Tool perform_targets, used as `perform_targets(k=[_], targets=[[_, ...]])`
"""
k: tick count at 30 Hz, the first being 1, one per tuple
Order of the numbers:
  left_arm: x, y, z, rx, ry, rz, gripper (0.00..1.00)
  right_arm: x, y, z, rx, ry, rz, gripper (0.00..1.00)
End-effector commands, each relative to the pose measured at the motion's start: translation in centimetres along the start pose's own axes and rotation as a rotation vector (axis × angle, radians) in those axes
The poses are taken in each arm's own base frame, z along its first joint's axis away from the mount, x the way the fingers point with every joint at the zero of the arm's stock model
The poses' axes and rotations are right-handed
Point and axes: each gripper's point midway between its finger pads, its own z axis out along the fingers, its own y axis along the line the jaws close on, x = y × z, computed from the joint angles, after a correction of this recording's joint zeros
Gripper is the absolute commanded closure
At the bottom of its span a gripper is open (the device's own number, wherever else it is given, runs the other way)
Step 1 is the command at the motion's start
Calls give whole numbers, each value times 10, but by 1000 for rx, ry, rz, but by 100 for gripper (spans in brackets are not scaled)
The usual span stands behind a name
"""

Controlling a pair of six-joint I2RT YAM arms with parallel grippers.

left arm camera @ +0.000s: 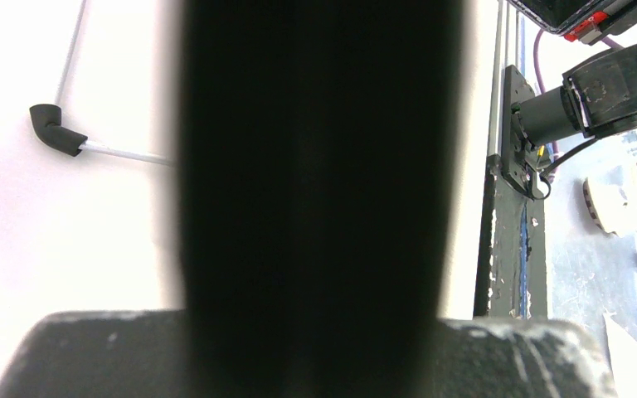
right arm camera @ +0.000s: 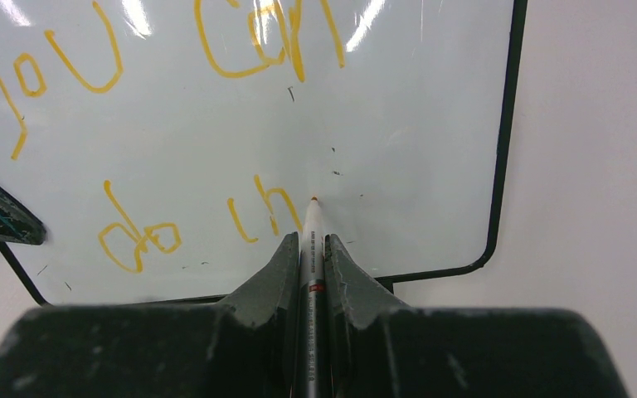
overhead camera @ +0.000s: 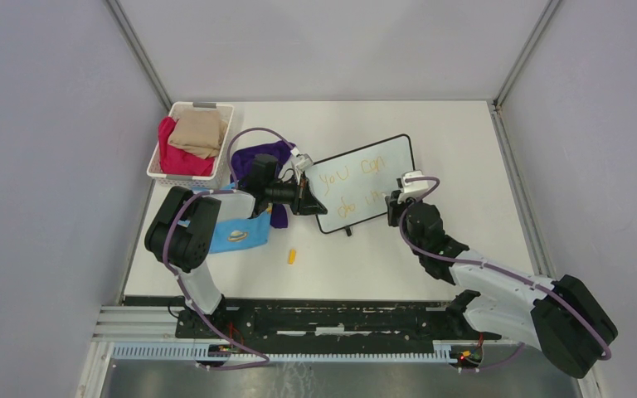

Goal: Write a sentence on the whiteboard

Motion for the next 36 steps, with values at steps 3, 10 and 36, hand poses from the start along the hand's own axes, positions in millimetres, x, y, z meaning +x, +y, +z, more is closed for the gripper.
perform_targets(k=[3,10,36], targets=[[50,17,5,-96,132,-82,98,4,-3,-2,3,-2,23,100],[51,16,6,-95,134,-84,98,11,-4,-6,2,9,28,100],[50,16,6,-97,136,-81,98,-54,-17,0,71,-103,64,100]])
